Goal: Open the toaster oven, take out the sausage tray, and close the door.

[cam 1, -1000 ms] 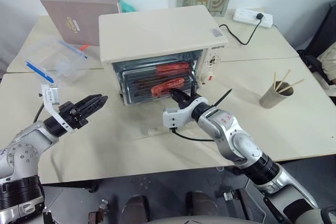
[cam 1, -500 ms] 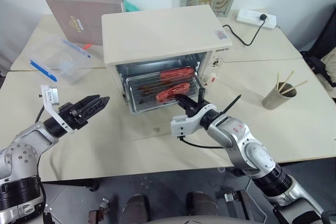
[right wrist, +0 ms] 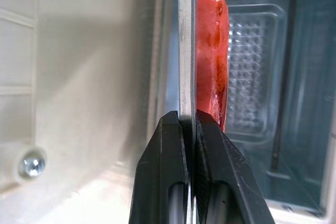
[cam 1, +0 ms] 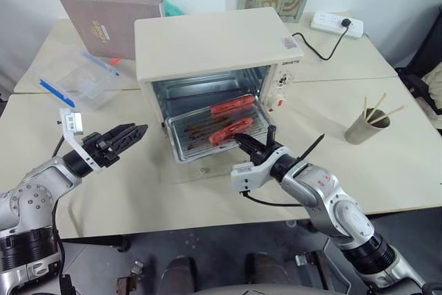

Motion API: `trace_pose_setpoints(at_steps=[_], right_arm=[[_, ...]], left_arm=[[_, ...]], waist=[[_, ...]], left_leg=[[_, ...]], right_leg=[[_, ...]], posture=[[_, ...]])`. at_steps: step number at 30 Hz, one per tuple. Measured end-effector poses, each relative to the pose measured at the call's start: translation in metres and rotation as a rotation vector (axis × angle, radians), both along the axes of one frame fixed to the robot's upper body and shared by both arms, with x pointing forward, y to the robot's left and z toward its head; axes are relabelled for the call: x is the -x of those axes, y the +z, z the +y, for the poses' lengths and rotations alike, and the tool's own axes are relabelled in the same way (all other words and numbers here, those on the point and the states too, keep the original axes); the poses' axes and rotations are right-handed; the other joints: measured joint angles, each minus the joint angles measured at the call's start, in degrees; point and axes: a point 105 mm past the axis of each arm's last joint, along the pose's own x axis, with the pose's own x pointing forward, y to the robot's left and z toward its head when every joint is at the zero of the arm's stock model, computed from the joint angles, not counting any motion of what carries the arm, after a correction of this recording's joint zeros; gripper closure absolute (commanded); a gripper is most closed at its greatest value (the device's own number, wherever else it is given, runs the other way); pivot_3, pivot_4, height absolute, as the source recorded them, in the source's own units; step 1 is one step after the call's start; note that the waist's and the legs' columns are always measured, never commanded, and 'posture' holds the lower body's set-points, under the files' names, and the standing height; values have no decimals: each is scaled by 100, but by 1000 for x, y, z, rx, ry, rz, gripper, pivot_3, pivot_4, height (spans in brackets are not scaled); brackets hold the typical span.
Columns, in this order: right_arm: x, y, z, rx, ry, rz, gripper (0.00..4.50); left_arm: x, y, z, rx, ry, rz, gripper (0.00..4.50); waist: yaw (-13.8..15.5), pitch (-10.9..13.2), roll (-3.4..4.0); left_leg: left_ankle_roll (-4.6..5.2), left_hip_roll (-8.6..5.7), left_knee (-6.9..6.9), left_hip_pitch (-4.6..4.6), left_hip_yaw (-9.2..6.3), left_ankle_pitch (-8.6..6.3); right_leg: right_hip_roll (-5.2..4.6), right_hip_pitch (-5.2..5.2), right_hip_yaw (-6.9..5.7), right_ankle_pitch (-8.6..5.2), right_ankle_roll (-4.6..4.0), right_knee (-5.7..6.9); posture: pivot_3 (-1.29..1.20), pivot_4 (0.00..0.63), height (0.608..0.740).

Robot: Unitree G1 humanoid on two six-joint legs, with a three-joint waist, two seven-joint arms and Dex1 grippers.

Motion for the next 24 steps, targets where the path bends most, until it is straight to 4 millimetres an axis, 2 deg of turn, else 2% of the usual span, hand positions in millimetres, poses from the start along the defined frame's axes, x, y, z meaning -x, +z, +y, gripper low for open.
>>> trace_pose_setpoints(at_steps=[4,9,14,20,24], right_arm=[[6,-1,-4,8,8,-14,4500],[16,8,-13,7,40,-85,4500],[24,2,-18,28,81,-96,4500],[28,8,-16,23,126,-130,4500],[27,8,-16,8,123,-100,4500]], left_arm=[[2,-6,-3,20,-17,61,31],[7,-15,-3,59,-12,198,31],[16,-11,-4,124,-34,279,31],[39,-3,-17,211,-169,384,31],[53,-7,-22,286,-189,452,31]], waist=[[2,0,0],[4,0,-1],[0,-1,-2],[0,-1,-2],[0,-1,-2]], left_leg=[[0,0,1,0,0,0],[0,0,1,0,-1,0],[0,1,2,2,-2,0],[0,2,2,6,-8,0],[-1,6,-1,17,-14,0]], right_leg=[[-1,0,1,0,0,0],[-1,1,2,0,0,0],[-1,2,3,0,0,1],[-2,6,7,0,0,3],[-2,16,10,0,-1,4]], posture=[[0,150,740],[0,150,740],[0,150,740],[0,150,740],[0,150,740]])
